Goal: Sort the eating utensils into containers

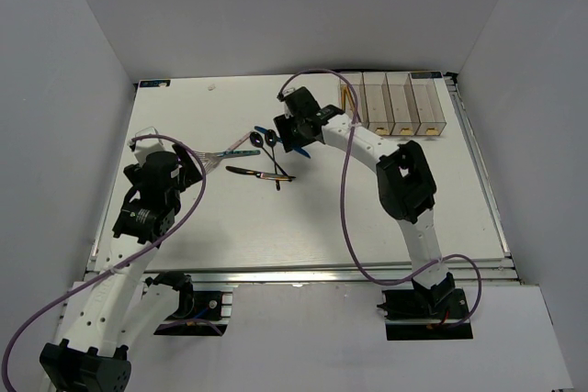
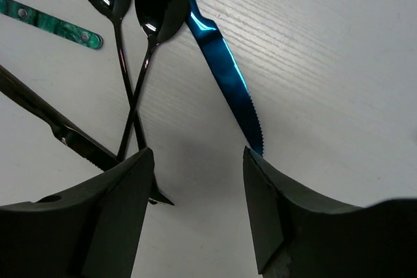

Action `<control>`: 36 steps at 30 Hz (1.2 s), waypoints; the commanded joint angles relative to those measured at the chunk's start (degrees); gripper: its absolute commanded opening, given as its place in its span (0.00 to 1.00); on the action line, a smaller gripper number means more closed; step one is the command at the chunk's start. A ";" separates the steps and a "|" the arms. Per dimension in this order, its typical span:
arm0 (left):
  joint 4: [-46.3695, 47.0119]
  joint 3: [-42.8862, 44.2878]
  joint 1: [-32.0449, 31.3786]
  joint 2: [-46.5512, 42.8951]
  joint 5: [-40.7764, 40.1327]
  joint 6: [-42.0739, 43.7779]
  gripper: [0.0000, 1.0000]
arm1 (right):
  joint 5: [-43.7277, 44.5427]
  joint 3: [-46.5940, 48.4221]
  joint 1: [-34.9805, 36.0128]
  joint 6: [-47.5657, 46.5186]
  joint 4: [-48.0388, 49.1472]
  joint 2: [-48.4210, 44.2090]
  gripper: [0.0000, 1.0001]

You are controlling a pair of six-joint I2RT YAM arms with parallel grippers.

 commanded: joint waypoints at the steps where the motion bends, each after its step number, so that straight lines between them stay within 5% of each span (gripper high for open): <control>1: -0.04 0.10 -0.26 -0.06 -0.28 -0.12 0.98 | 3.18 0.98 1.82 7.11 1.93 -1.51 0.61; 17: -0.04 0.10 -0.26 -0.59 -0.19 -0.12 0.98 | 4.77 9.25 3.14 12.58 3.95 10.79 0.43; 36: 0.14 0.01 -0.44 -0.68 0.42 0.05 0.98 | 9.95 7.93 5.34 17.06 5.97 8.25 0.42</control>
